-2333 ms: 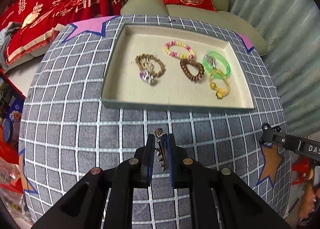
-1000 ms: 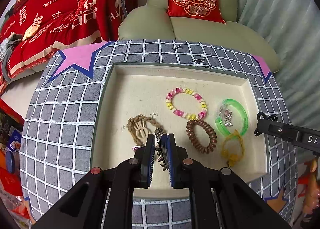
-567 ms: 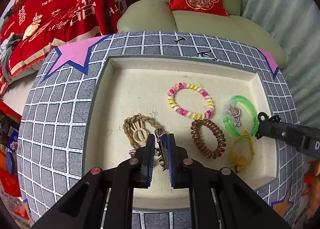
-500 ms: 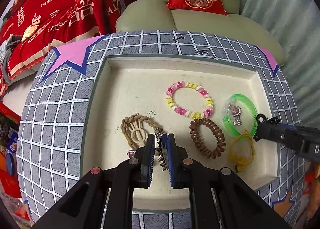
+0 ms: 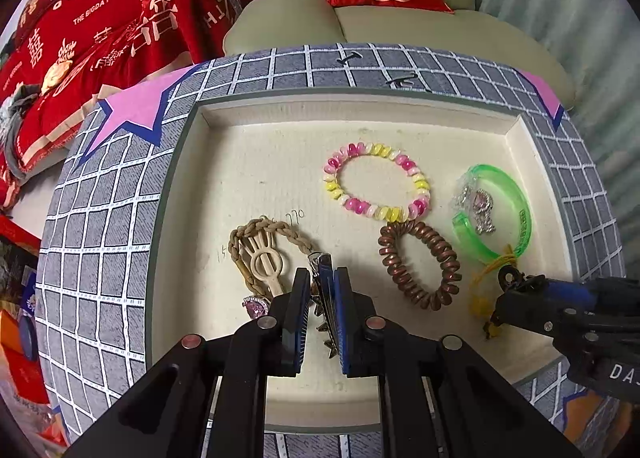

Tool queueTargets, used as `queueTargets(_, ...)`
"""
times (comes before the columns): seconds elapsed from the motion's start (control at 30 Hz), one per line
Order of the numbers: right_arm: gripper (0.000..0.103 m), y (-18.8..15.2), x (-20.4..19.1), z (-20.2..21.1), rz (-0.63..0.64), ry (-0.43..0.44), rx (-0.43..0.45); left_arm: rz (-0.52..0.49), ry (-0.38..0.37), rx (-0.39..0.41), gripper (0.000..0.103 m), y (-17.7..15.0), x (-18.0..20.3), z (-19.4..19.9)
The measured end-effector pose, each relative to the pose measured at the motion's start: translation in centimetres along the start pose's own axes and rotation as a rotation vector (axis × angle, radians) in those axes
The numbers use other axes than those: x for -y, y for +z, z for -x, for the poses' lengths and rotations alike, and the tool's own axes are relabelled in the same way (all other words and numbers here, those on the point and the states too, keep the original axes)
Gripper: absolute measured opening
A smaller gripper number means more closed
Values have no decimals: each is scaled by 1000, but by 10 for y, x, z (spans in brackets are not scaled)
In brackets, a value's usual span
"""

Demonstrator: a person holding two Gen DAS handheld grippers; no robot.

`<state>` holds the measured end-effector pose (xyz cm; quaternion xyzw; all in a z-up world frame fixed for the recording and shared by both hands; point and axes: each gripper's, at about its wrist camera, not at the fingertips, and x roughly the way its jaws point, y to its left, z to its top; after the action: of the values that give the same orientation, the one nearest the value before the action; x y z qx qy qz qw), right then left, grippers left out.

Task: Organize jewelry
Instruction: 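Carry both clips into the tray and open the right tool to release, then open the left tool to release the silver clip in the tray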

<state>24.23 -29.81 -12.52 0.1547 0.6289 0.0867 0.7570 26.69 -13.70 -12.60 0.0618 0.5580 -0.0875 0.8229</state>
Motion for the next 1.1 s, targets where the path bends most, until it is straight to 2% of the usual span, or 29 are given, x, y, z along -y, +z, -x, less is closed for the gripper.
queueTargets(0.3,36,-1,-1,-5,-1,-8,-8,-2,13,-12,22,-4,1,-2)
queueTargets(0.37,41,-1,-2,-6,-2,2,-9,0,17,-15,22,-4,1,-2)
queueTargets(0.47,58,-3,-3,-7,-5,-3,-12,7,18,-19,22,-5,1,-1)
queueTargets(0.63,58,-9,-3,-4,-14,22,-10,7,16,0,22,-8,-2,6)
queueTargets(0.83,67,-12,4,7,-65,69,20,15,15,13,22,-10,-6,14)
queueTargets(1.1,70,-16,2,23,-87,69,62,16,21,26,22,-12,-9,24)
